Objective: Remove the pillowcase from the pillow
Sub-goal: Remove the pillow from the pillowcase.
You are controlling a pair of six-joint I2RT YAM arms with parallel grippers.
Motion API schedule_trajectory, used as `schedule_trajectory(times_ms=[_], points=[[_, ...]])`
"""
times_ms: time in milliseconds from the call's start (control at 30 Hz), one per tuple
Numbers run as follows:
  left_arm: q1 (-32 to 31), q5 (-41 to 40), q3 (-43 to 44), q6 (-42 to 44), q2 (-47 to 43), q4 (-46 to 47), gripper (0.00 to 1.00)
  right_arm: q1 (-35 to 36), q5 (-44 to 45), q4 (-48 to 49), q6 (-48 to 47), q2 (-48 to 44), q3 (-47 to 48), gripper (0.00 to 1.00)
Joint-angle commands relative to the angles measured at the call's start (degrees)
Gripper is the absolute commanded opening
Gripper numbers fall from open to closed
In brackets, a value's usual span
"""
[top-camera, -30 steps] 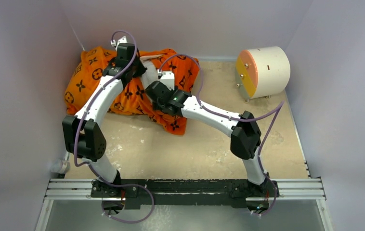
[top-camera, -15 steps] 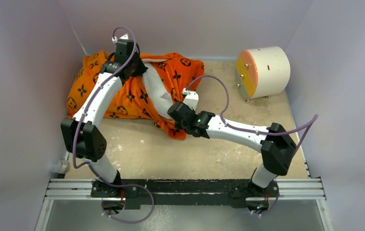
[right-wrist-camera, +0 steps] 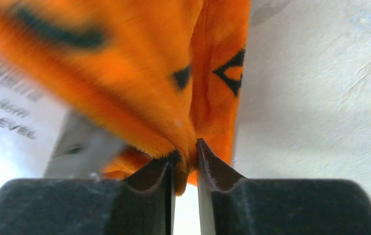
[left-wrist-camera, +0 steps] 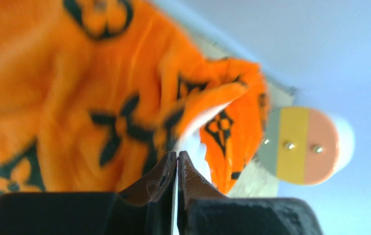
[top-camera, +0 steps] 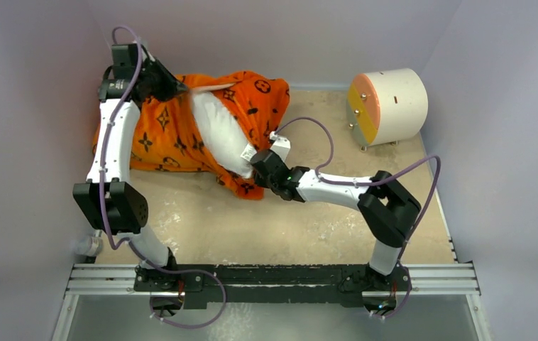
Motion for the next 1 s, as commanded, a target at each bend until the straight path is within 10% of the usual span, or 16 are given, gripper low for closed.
schedule_trajectory(times_ms=[0, 333, 400, 567, 767, 967], points=[[2.69, 16.15, -2.22, -1.02, -7.4, 22.58, 0.0, -1.17, 1.74, -6.95, -11.83, 2.47, 2.95, 0.34], [-10.46, 7.12, -25.48, 13.94, -20.32, 15.21, 0.0, -1.14, -5.17, 1.25, -32.39, -31.8, -0.16, 0.92], [-18.24, 2.19, -25.63, 16.39, -21.96, 13.86, 0.24, -1.47, 0.18, -2.81, -33.22, -34.71, 0.86, 0.99], [-32.8, -17.32, -27.03, 15.87, -19.87, 14.69, 0.49, -8.97, 2.81, -10.33, -34.2, -29.12, 6.93, 0.99], [-35.89, -43.85, -27.83, 9.77, -14.6, 13.78, 0.66, -11.2, -0.25, -10.12, -32.3, -27.54, 6.08, 0.99], [-36.04, -42.43, -30.63, 9.05, -8.55, 18.26, 0.74, -12.93, -2.21, -9.76, -31.78, -27.72, 1.52, 0.99]])
